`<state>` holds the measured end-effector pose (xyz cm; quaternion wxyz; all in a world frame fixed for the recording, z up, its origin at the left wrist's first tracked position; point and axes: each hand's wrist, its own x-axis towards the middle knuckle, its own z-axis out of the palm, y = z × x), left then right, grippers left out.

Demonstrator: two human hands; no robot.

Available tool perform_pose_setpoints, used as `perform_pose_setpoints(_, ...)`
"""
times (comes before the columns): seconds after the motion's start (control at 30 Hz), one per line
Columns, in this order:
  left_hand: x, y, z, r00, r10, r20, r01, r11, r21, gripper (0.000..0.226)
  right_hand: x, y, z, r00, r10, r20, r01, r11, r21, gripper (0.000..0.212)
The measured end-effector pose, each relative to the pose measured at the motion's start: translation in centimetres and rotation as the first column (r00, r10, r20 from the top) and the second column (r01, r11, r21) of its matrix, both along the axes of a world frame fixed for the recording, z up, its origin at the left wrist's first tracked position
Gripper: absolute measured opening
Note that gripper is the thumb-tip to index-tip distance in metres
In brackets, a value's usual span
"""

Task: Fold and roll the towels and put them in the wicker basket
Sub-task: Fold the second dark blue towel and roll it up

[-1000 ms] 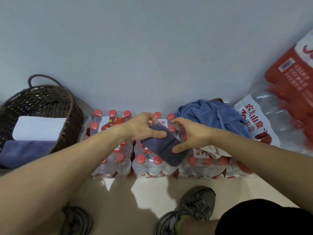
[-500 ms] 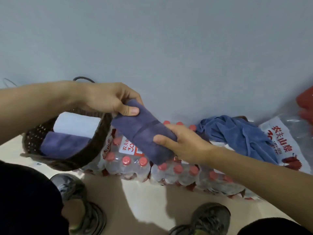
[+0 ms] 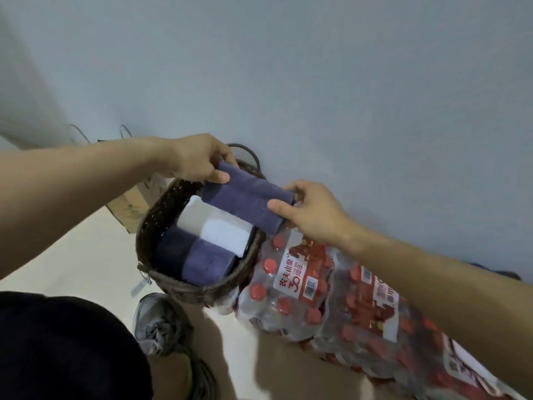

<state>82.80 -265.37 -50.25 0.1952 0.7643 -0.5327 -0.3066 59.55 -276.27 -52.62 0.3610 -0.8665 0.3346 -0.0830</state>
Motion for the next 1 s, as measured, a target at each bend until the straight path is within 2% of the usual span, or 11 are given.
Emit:
perform_pose_setpoints(0.07,1.9,-0.5,-1.2,0.992,0.017,0.122,-0.017,1.000,0.006,0.024,3.3,-1.2,0.0,0.999,-0.011,-0.049,0.006,0.996,-0.088,0.024)
perform_pose_setpoints(0.23,4.4,-1.2,-4.1,0.946,-0.015,0.324,0.010,1.000,0.016,0.033,8.4,-1.7,-1.4,0.952,0.104,-0.287,-0.169,0.963,-0.212,0.019)
perform_pose_setpoints(0.47,5.6,-1.9,-5.5,0.930,-0.058,0.363,0.040,0.998,0.058,0.032,10.7,-1.7,-2.3,0.888,0.122,-0.444,-0.254,0.934,-0.251,0.017)
perform_pose_setpoints(0.53,5.6,-1.9,-5.2,0.931,-0.085,0.354,0.053,0.994,0.099,0.027,11.0,-2.0,-1.7,0.884,0.113,-0.453,-0.206,0.965,-0.162,0.016)
perform_pose_setpoints(0.6,5.9,-1.5,-4.7,0.944,-0.117,0.309,0.063,0.982,0.177,0.022,11.1,-2.2,-1.1,0.887,0.166,-0.430,-0.117,0.984,0.136,0.014)
perform_pose_setpoints(0.63,6.0,-1.3,-4.4,0.951,-0.134,0.280,0.072,0.973,0.220,0.021,11.0,-2.2,-0.8,0.886,0.207,-0.415,-0.093,0.956,0.277,0.012)
perform_pose_setpoints(0.7,6.0,-1.1,-4.0,0.955,-0.146,0.258,0.077,0.963,0.259,0.020,11.1,-2.3,-0.5,0.865,0.255,-0.433,-0.106,0.935,0.338,0.014)
perform_pose_setpoints(0.73,5.8,-1.1,-4.1,0.952,-0.132,0.277,0.064,0.968,0.242,0.021,11.3,-2.2,-0.5,0.850,0.250,-0.464,-0.131,0.953,0.273,0.017)
perform_pose_setpoints(0.8,5.4,-1.5,-4.4,0.943,-0.061,0.327,0.012,0.989,0.150,0.026,12.0,-2.1,-0.5,0.804,0.202,-0.559,-0.229,0.973,0.023,0.020)
perform_pose_setpoints(0.87,5.0,-2.0,-5.2,0.942,-0.002,0.337,-0.024,0.997,0.073,0.032,12.5,-2.0,-0.5,0.759,0.129,-0.638,-0.307,0.935,-0.176,0.020)
perform_pose_setpoints(1.0,4.6,-2.2,-6.8,0.932,-0.054,0.359,0.018,0.995,0.102,0.033,13.4,-1.7,-0.9,0.673,0.131,-0.728,-0.409,0.886,-0.218,0.006)
